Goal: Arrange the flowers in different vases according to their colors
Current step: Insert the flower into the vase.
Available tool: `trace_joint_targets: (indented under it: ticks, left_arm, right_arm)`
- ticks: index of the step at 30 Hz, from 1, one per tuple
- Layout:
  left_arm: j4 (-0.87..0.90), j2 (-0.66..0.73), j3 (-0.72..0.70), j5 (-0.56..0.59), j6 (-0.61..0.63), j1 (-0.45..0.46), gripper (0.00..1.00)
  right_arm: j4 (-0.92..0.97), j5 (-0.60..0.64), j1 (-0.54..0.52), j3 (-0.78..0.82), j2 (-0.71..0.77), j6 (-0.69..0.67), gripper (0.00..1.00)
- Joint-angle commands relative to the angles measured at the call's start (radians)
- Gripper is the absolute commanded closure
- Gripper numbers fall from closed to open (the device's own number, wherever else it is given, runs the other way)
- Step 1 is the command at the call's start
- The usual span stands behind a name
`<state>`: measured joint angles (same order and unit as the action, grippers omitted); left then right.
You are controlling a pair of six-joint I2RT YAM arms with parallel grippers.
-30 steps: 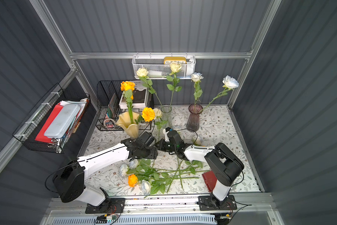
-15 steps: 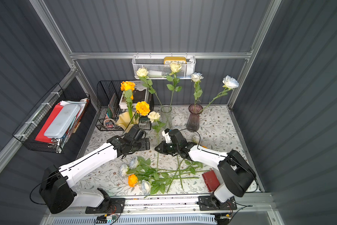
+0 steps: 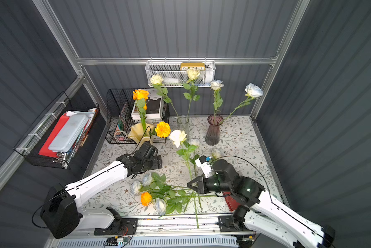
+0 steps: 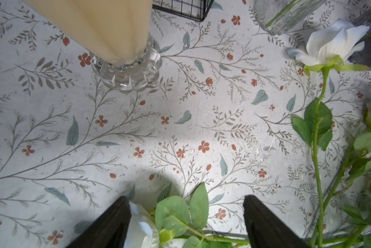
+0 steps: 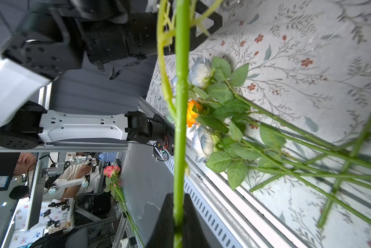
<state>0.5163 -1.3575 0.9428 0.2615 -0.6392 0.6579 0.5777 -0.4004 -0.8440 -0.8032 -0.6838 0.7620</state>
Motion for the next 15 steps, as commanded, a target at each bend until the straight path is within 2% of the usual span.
trace_joint_targets:
  ticks: [1,3,5,7,9,12,15]
  left_arm:
    - [-0.033,-0.021,-0.002,-0.014,0.028,-0.013,0.14]
    - [-0.039,-0.024,-0.002,-0.014,0.033,-0.019,0.14]
    - [-0.054,-0.025,-0.006,-0.017,0.038,-0.022,0.14]
    - [-0.067,-0.029,-0.01,-0.023,0.044,-0.024,0.13]
    - [-0.086,-0.035,-0.015,-0.028,0.049,-0.023,0.13]
    - [-0.121,-0.031,-0.033,-0.036,0.054,-0.023,0.13]
    - [-0.133,-0.032,-0.039,-0.034,0.056,-0.025,0.13]
  right_arm:
    - [0.196,0.131,0.003,-0.134,0.026,-0.062,1.0]
    - [0.173,0.171,0.004,-0.196,0.012,-0.118,1.0]
    - [0.1,0.269,0.003,-0.259,-0.011,-0.178,1.0]
    - [0.007,0.363,0.003,-0.359,-0.081,-0.33,1.0]
    - [-0.167,0.484,0.004,-0.403,-0.145,-0.446,1.0]
    - [-0.524,0.564,0.005,-0.398,-0.241,-0.64,1.0]
    - [-0.735,0.643,0.015,-0.469,-0.412,-0.812,1.0]
